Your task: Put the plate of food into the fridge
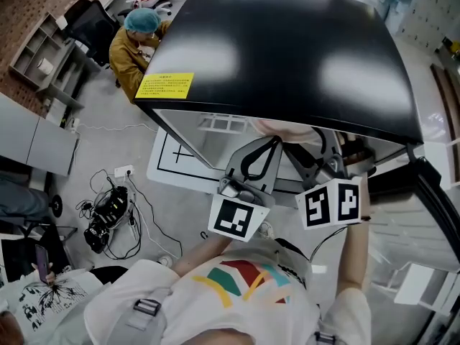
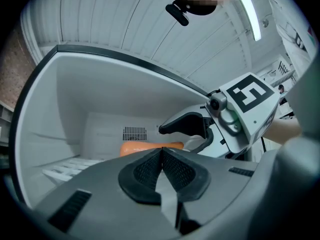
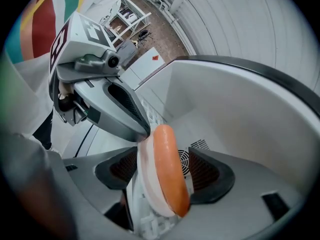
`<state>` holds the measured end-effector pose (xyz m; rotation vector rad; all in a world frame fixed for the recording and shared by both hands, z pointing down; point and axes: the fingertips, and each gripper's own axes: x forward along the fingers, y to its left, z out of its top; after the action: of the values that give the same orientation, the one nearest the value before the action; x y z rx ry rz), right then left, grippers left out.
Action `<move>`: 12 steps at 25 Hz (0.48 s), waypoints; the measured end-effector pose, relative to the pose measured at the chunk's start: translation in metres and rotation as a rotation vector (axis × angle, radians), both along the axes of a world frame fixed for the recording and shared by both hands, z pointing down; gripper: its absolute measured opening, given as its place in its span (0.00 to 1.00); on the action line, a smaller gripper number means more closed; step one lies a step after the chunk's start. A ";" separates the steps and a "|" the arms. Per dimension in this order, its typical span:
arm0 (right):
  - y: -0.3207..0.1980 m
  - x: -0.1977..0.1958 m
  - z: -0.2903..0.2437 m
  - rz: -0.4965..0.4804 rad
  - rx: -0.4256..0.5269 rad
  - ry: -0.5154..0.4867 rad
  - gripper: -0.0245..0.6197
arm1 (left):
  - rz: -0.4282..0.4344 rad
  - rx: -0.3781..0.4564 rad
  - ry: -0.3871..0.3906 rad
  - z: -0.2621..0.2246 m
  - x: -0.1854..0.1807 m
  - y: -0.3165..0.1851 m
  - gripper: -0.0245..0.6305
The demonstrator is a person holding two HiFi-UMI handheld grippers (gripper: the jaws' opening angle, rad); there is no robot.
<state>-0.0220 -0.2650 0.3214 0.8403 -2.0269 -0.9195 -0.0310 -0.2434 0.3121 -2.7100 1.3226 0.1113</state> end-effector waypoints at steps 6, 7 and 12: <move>0.003 0.002 -0.005 0.003 0.006 -0.039 0.50 | -0.004 0.014 0.002 -0.002 0.004 -0.013 0.05; 0.003 0.002 -0.005 0.006 0.013 -0.036 0.50 | -0.003 0.015 0.004 -0.002 0.004 -0.014 0.05; 0.004 0.002 -0.006 0.012 0.033 -0.043 0.50 | -0.017 0.021 0.008 -0.004 0.002 -0.016 0.05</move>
<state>-0.0199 -0.2613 0.3157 0.8967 -2.0462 -0.9379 -0.0292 -0.2593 0.3082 -2.6827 1.3390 0.1335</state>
